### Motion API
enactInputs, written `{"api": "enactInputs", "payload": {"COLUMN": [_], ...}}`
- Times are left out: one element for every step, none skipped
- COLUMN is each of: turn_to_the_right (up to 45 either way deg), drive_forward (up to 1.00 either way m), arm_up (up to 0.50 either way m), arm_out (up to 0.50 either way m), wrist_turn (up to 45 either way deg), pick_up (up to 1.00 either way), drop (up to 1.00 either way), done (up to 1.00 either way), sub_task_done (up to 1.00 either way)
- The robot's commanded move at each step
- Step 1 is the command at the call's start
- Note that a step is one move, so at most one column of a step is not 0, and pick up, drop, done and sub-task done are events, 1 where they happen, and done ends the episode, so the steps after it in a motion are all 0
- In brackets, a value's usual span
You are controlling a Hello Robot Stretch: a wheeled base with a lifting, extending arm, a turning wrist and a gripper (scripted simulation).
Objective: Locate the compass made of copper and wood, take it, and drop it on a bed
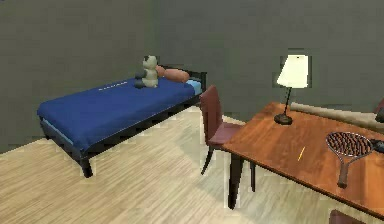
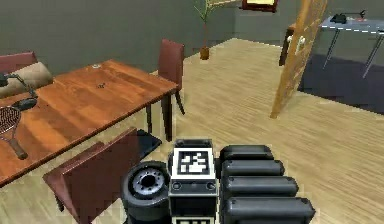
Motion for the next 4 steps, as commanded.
{"api": "enactInputs", "payload": {"turn_to_the_right": [0.0, -12.0, -3.0, 0.0], "drive_forward": [0.20, 0.00, 0.00, 1.00], "arm_up": [0.00, 0.00, 0.00, 0.00], "arm_out": [0.00, 0.00, 0.00, 0.00], "wrist_turn": [0.0, 0.0, 0.0, 0.0], "pick_up": [0.00, 0.00, 0.00, 0.00], "drop": [0.00, 0.00, 0.00, 0.00], "done": [0.00, 0.00, 0.00, 0.00], "sub_task_done": [0.00, 0.00, 0.00, 0.00]}}
